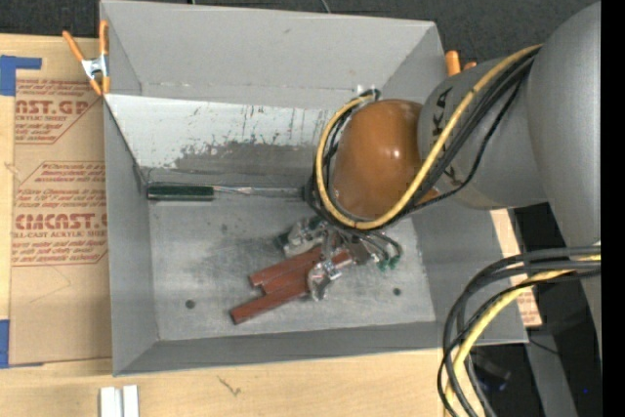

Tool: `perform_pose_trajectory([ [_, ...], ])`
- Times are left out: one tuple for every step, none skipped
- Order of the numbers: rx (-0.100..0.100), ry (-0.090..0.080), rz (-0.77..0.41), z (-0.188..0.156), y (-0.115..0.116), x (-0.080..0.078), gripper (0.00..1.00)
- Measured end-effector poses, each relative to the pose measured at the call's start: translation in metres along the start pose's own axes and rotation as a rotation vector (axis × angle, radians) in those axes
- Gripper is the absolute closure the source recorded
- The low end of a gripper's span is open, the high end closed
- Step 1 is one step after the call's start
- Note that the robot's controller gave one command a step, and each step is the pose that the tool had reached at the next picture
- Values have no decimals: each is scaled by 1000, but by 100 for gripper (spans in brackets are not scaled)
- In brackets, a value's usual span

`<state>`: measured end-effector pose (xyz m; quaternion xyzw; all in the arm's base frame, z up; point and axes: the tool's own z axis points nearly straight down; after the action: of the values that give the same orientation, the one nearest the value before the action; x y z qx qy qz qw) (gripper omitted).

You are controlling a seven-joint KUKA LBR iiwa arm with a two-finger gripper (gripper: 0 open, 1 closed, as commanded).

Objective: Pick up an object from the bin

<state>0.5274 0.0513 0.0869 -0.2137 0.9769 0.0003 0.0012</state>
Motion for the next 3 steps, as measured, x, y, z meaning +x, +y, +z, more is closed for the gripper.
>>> perform_pose_trajectory([
  [0, 2, 0, -3, 0, 0, 100],
  [0, 2, 0, -8, 0, 0, 100],
  [0, 2, 0, -12, 0, 0, 100],
])
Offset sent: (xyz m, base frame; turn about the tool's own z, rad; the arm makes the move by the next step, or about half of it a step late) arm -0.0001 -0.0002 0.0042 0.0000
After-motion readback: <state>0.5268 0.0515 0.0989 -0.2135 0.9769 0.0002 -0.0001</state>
